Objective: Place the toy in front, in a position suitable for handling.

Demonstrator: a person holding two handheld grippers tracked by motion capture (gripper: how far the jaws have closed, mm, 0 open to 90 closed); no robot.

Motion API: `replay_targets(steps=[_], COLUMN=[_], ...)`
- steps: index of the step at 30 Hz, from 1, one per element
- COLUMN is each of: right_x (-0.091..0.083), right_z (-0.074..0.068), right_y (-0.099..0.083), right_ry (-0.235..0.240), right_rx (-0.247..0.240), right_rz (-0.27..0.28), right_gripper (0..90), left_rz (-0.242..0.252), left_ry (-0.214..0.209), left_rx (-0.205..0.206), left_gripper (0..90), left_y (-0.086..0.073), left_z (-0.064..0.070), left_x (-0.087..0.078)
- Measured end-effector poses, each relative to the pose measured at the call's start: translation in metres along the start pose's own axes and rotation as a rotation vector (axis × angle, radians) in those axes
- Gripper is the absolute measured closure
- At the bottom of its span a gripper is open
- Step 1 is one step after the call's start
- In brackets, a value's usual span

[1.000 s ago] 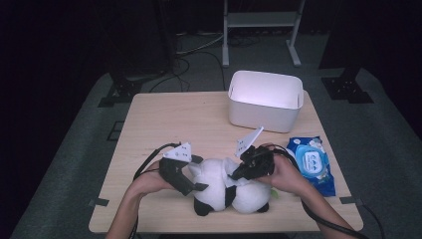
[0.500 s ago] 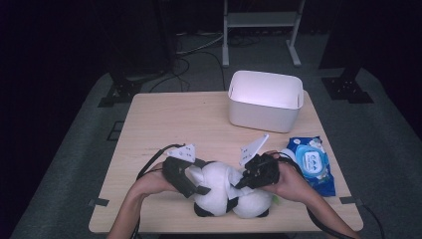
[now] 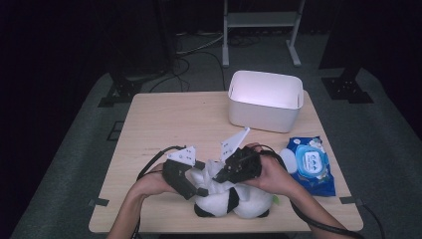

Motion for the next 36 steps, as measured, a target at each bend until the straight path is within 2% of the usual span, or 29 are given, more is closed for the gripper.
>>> replay_targets(steps=[3,5,11,17,21,27,33,36], right_x=[0.003,0.001,-0.012,-0.022,-0.022,-0.007,0.017,0.03], right_z=[0.004,0.008,0.021,0.034,0.046,0.06,0.059,0.06], right_y=[0.004,0.003,-0.014,-0.04,-0.046,-0.029,0.001,0.011], right_ry=[-0.013,-0.023,-0.059,-0.096,-0.108,-0.112,-0.082,-0.066], right_rx=[-0.009,0.005,0.057,0.119,0.157,0.145,0.092,0.083], right_rz=[-0.009,-0.012,-0.021,-0.061,-0.071,-0.094,-0.133,-0.157], right_gripper=[83.5,83.5,83.4,83.2,83.1,83.0,82.8,82.8], left_rz=[0.003,0.004,0.012,0.027,0.01,0.0,0.023,0.028], left_ry=[0.002,0.003,0.016,0.062,0.098,0.132,0.165,0.178], left_rx=[-0.003,-0.004,-0.021,-0.023,-0.023,-0.024,-0.02,-0.024], left_gripper=[12.2,12.2,12.1,12.0,12.0,11.9,11.9,11.9], left_y=[-0.001,-0.001,-0.002,-0.002,-0.008,-0.015,-0.016,-0.017], left_z=[-0.001,-0.001,-0.006,-0.014,-0.021,-0.027,-0.032,-0.032], left_x=[0.0,0.0,-0.002,-0.012,-0.023,-0.041,-0.062,-0.067])
Point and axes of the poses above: each handheld gripper's, and its own axes: x roughly forward along the jaws, y roughly out of its top, z roughly to its right, the point moved 8 cm from there along x, roughly forward along the jaws, and after that the axes turned 14 degrees about z, right-handed, at the moved point
